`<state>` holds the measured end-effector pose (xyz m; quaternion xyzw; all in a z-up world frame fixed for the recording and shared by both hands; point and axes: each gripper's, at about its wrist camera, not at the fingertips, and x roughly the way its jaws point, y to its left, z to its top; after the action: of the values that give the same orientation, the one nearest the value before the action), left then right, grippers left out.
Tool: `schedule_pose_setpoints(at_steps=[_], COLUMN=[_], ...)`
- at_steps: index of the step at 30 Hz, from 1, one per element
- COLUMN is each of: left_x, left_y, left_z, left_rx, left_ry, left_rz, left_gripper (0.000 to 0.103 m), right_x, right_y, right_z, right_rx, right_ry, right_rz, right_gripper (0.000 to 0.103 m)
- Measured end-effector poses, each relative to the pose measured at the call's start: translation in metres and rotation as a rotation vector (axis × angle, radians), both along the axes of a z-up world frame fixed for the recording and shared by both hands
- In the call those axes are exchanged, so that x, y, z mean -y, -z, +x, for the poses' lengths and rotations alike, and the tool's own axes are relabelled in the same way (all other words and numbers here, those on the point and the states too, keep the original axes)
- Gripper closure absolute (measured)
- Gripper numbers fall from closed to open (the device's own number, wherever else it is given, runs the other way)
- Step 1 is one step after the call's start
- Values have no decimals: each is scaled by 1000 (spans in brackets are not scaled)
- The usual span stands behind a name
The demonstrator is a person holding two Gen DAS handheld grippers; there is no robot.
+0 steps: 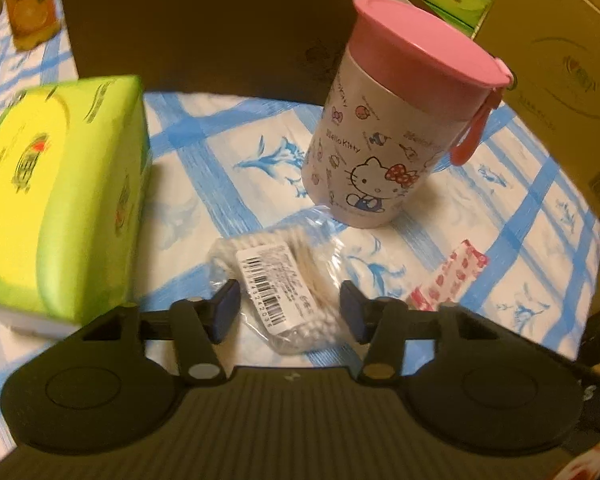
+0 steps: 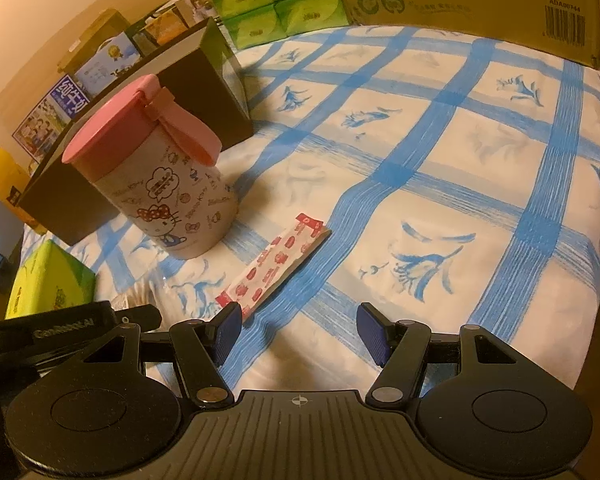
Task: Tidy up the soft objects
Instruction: 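Grasp the cotton swab bag with the left tool while the right tool grasps the red-white strip packet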
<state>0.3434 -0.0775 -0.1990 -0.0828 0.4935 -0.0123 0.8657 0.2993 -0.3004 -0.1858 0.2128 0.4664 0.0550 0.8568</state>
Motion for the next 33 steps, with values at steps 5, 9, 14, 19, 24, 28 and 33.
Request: schedule_pose_setpoints(at_steps=[5,9,14,19,24,28,33], left_x=[8,14,6,-1,-3,-4,-3], left_y=[-1,-7,-8,-5,-5,-5,-6], left_z=[-2,-5,2,4,5,5,5], left_rx=[55,104,103,94,94,93,77], left_ry=[108,167,158,144,156,162,172], left_rz=[70,158,166,150,144,139,129], left_gripper=[72,74,74,73,73,73,73], right_x=[0,-5,-17,-36,-64,-73,-60], right_y=[2,3,5,5,12,18,19], right_z=[4,7,14,28,36,30,25], right_rx=[9,16,30,41,75,115,117], right_ry=[-2,-7,13,57,10,-76,-142], right_rz=[-5,-2,-18,-107,-287,-381,-364], right_gripper=[39,39,39,40,40,40,44])
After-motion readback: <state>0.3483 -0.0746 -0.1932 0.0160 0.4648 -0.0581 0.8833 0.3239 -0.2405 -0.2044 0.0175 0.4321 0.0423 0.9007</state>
